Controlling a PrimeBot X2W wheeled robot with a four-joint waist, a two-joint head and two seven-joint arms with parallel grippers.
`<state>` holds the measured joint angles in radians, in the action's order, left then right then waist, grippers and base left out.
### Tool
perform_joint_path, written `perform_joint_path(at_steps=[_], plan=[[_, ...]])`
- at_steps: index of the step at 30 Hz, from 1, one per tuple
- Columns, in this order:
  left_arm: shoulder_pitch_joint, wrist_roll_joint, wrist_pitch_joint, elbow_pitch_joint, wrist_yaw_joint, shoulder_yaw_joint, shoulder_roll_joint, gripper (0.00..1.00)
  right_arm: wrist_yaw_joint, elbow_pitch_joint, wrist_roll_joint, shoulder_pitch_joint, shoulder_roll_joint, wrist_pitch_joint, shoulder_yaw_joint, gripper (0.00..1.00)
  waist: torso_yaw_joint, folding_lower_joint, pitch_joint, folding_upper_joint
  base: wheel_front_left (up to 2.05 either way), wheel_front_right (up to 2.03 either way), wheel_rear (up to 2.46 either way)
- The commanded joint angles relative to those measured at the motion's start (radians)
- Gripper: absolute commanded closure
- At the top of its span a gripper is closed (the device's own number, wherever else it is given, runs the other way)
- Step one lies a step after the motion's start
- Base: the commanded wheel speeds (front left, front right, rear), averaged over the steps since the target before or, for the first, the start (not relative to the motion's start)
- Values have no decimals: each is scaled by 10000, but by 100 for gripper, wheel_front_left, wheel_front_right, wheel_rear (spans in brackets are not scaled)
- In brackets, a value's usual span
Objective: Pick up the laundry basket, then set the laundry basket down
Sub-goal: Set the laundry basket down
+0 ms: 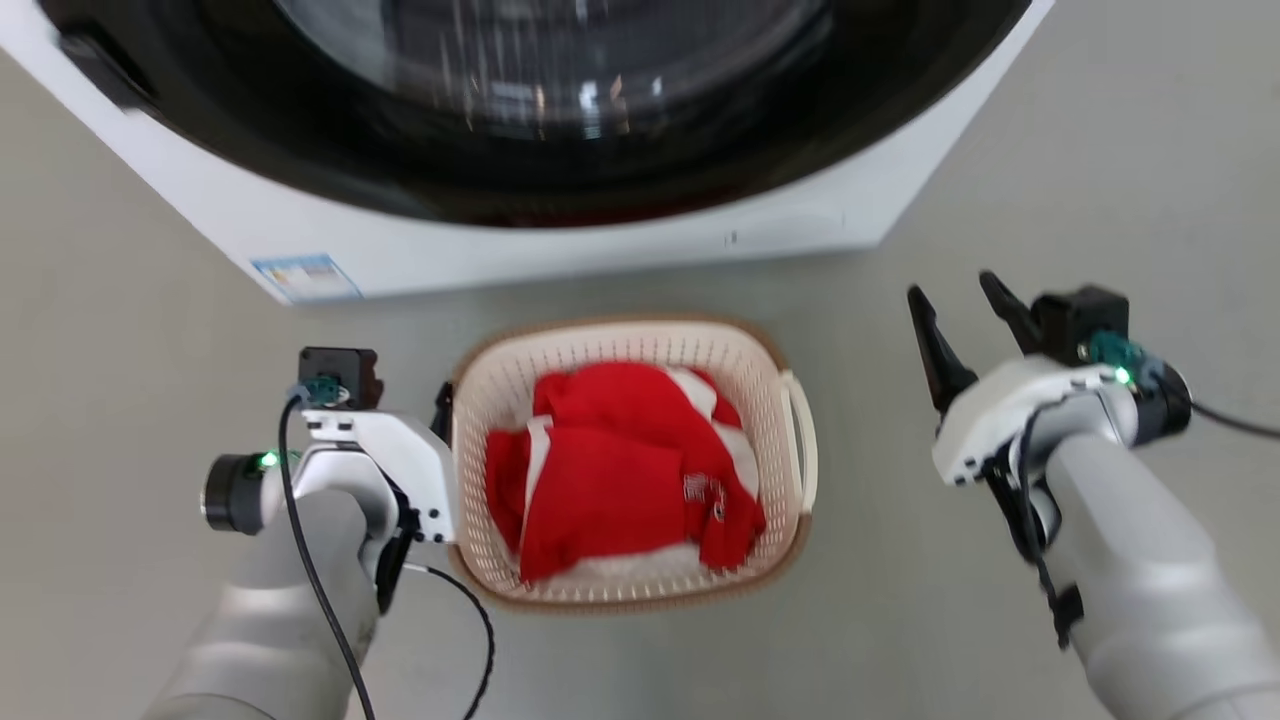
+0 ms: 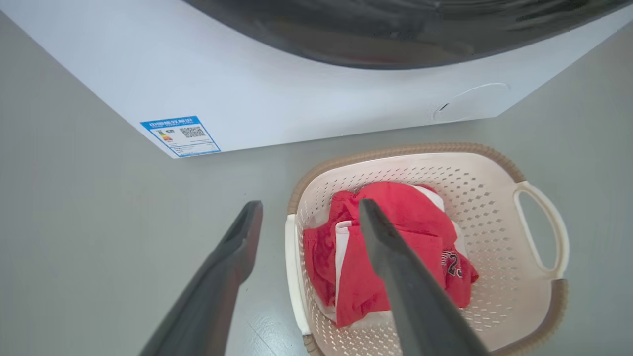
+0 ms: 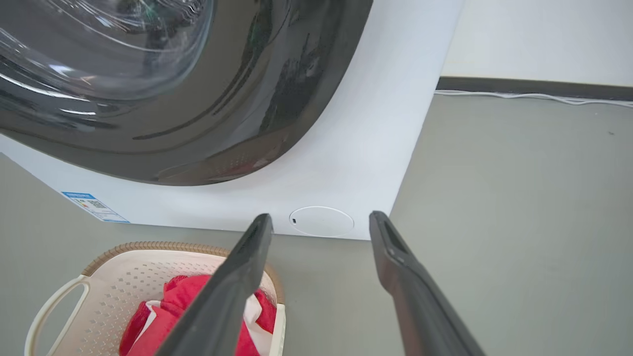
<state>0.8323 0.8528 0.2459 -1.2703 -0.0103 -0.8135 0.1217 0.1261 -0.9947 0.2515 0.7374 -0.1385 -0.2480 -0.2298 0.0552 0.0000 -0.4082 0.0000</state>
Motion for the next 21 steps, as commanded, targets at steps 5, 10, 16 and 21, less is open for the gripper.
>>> perform_joint_path(at_steps=[5,10,16,21], plan=[[-517,-107,151,912,127,584,303,0,46,1263,-1227,-1273,334,-137,1018,0,-299,0,1718,0,0,0,0],[-1550,-528,155,2391,476,1420,604,0,46,2351,-1832,-2239,493,-137,1591,0,-378,0,2653,0,0,0,0],[-3502,-1407,157,4733,877,3055,1077,0,46,3604,-2124,-3358,587,-137,1878,0,-241,0,3451,0,0,0,0],[-4544,-1922,157,5804,1011,3897,1223,0,46,4116,-2183,-3981,584,-137,1941,0,-210,0,3736,0,0,0,0]])
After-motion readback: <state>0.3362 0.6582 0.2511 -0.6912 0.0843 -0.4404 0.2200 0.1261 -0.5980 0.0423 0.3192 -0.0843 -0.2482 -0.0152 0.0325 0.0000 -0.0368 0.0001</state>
